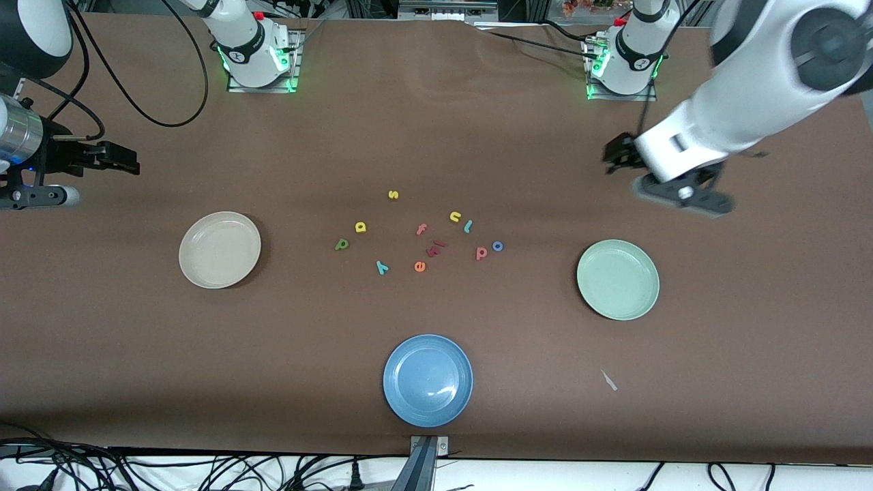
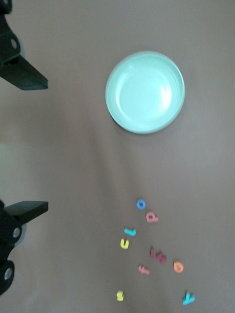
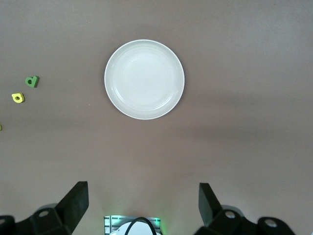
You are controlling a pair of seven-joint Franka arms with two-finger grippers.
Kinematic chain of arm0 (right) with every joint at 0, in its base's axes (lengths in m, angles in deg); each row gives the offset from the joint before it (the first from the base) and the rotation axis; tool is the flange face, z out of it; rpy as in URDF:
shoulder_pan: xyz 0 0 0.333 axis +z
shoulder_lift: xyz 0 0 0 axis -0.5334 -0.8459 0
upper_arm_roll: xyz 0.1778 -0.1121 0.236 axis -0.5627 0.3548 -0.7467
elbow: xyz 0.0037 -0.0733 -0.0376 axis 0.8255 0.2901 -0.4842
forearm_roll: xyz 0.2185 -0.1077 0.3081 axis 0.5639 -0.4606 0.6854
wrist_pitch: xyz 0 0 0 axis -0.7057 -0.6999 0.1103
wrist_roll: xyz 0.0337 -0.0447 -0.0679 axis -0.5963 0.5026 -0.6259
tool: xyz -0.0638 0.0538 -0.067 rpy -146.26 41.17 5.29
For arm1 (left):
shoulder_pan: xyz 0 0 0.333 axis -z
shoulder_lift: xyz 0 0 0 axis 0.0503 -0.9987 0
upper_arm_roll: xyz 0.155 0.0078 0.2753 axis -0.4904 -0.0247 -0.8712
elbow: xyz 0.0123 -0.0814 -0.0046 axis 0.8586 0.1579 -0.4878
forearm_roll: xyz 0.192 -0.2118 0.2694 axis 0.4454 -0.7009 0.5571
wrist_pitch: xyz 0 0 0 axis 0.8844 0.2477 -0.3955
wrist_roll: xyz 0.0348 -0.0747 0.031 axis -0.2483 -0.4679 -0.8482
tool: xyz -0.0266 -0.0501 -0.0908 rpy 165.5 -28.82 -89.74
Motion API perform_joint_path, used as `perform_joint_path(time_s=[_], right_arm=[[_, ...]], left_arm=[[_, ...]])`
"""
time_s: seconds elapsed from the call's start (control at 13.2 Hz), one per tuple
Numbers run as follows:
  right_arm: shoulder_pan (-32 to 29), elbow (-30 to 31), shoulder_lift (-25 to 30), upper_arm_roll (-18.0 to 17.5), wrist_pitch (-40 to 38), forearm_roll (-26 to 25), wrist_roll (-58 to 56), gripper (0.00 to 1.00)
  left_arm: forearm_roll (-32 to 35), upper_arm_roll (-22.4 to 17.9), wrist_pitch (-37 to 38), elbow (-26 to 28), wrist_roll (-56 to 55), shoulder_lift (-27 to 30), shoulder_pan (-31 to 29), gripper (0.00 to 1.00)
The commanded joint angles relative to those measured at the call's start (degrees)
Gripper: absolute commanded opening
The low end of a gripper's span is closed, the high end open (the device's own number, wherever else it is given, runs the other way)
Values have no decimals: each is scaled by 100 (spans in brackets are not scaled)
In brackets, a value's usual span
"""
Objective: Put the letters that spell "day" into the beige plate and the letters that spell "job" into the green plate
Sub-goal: 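Reach the right gripper to the green d while the left gripper reaches the pink d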
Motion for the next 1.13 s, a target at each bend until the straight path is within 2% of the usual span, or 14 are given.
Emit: perform_joint_path(time_s=[0.0,0.15,0.38,0.6,0.76,0.98,1.06], right_arm=[[63,-74,-120,-86,-50,31,-66,100],[107,-74,-260,-148,-15,48,-4,100],[309,145,-304,-227,362,206,197,100],[729,628,-305,-227,958,329,1117,100],[1168,997,-401,-227,1538,329,2013,100],[1653,1200,-621,-236,2076,478,3244,100],[1793,1235,-760,-236,2260,514,3544,100]], left_arm=[[-56,-55,-258,-977,-1,-1054,461,100],[-39,-55,-873,-951,-97,-1449,751,100],[-56,-55,-1656,-925,-1009,-1995,1147,100],[-3,-55,-2412,-916,-1477,-2592,1350,100],[14,-64,-2581,-907,-1408,-2813,1377,100],[137,-82,-2607,-749,-1233,-3059,1385,100],[363,-73,-2773,-766,-1162,-3208,1429,98]])
